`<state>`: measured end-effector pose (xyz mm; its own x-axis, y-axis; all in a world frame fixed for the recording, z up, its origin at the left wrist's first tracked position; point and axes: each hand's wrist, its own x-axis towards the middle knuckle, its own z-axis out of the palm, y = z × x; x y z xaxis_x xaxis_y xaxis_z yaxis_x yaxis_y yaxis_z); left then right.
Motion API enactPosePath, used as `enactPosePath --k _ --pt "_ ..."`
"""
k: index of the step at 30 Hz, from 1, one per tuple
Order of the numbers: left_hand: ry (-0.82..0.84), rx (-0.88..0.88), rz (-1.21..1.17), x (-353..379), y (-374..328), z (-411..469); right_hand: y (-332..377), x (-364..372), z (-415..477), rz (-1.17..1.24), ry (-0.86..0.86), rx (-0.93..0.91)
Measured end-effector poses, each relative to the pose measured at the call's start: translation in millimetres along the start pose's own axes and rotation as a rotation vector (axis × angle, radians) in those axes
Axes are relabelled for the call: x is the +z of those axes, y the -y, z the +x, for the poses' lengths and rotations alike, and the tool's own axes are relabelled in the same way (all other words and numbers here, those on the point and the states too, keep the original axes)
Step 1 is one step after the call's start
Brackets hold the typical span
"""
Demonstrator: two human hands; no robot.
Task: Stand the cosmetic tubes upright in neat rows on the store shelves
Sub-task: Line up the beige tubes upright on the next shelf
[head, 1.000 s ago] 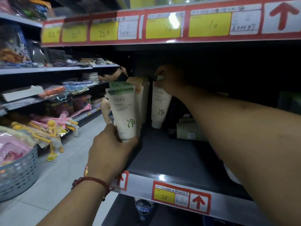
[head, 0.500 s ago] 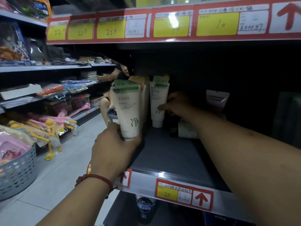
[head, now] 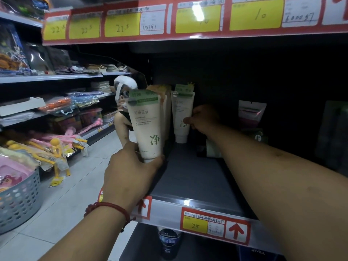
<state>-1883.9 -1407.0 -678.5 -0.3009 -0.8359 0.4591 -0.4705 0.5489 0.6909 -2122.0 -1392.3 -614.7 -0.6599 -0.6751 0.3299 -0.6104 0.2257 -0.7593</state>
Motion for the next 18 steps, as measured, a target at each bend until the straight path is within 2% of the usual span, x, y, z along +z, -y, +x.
enactPosePath --k 10,18 --pt "0.051 0.022 0.042 -1.2 -1.2 -1.3 3.7 1.5 1.3 -0.033 0.001 0.025" --pt "0.032 0.016 0.049 -0.7 -2.1 -1.9 0.2 3.4 5.6 -0.058 -0.053 0.06"
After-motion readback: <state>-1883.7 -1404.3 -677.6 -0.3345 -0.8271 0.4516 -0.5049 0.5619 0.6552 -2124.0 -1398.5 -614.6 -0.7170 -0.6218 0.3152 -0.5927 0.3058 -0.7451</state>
